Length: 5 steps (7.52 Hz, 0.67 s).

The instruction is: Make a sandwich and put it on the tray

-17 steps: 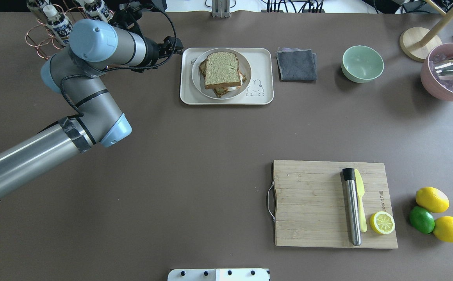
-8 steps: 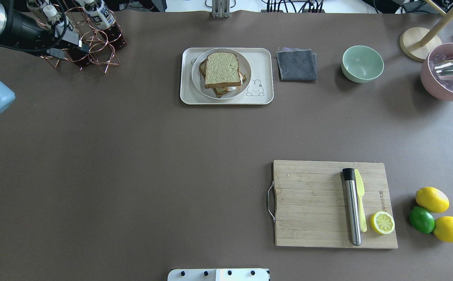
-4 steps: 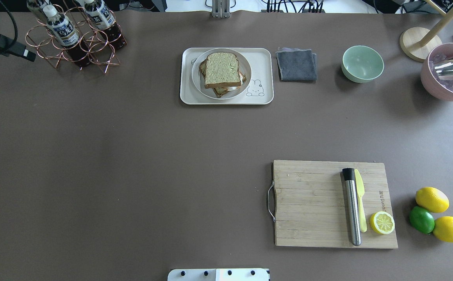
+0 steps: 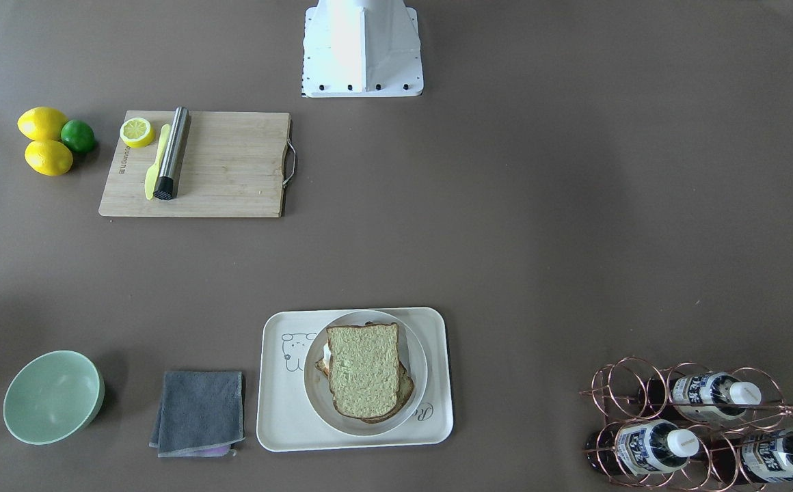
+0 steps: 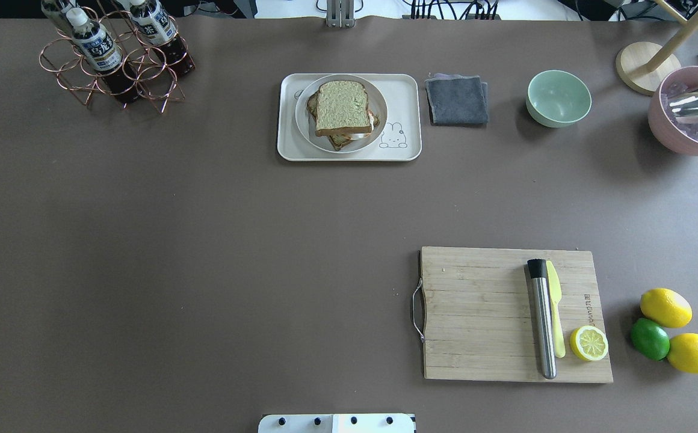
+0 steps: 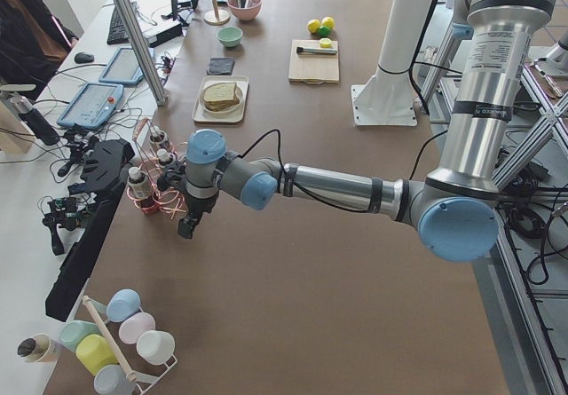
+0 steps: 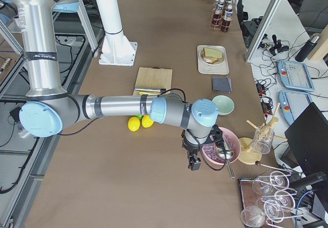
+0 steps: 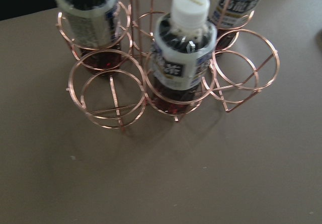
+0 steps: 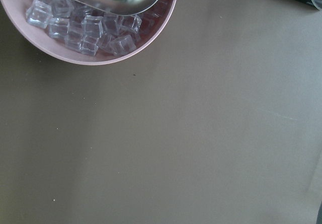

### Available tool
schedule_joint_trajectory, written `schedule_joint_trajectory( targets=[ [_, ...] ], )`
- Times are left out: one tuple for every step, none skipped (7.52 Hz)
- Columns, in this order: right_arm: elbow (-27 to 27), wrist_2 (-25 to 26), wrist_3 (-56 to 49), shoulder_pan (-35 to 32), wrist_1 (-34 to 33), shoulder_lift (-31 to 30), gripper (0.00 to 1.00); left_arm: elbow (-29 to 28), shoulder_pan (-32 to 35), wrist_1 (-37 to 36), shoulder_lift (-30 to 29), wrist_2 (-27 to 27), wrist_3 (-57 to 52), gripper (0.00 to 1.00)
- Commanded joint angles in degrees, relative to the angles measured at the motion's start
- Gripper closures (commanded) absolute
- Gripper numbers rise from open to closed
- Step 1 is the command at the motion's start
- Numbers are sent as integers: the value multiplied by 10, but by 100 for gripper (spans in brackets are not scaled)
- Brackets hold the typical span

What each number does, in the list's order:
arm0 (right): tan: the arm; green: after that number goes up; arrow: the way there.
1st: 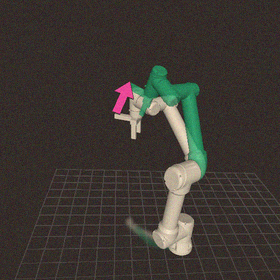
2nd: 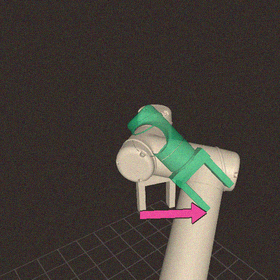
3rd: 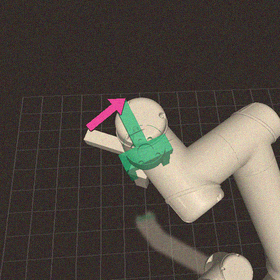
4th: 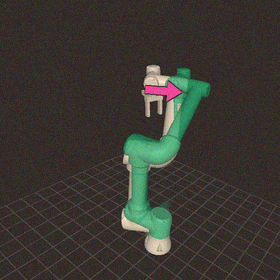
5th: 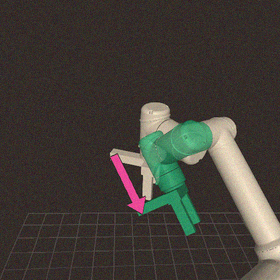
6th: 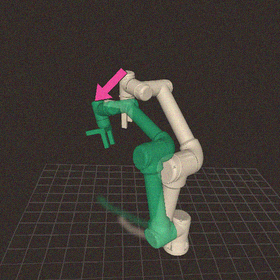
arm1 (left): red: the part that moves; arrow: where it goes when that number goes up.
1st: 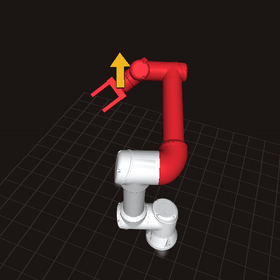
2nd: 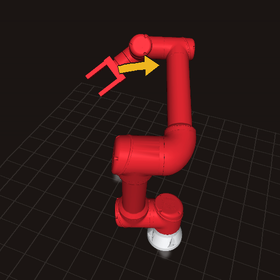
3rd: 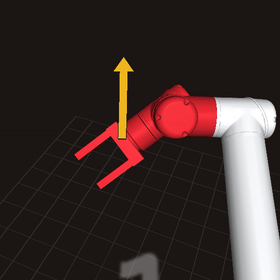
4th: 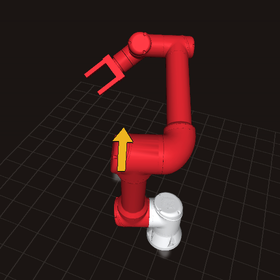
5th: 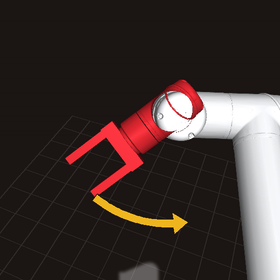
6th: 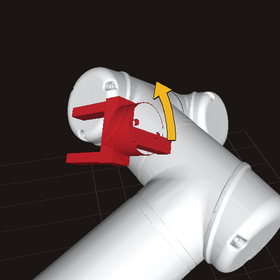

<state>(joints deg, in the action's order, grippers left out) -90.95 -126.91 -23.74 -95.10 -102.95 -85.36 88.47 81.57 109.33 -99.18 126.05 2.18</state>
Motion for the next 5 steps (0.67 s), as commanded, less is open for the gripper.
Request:
schedule_joint_trajectory(
  targets=[
    [11,12,4,0,29,-1,0,34,74,-154,39,-2,-173,2],
    [14,12,4,0,29,-2,0,63,74,-191,52,18,-174,2],
    [14,11,4,0,29,-2,0,67,75,-196,68,37,-174,2],
    [10,10,10,0,29,1,0,66,74,-195,77,52,-171,2],
    [3,4,62,6,31,7,0,66,74,-193,80,54,-169,2]
  ],
)
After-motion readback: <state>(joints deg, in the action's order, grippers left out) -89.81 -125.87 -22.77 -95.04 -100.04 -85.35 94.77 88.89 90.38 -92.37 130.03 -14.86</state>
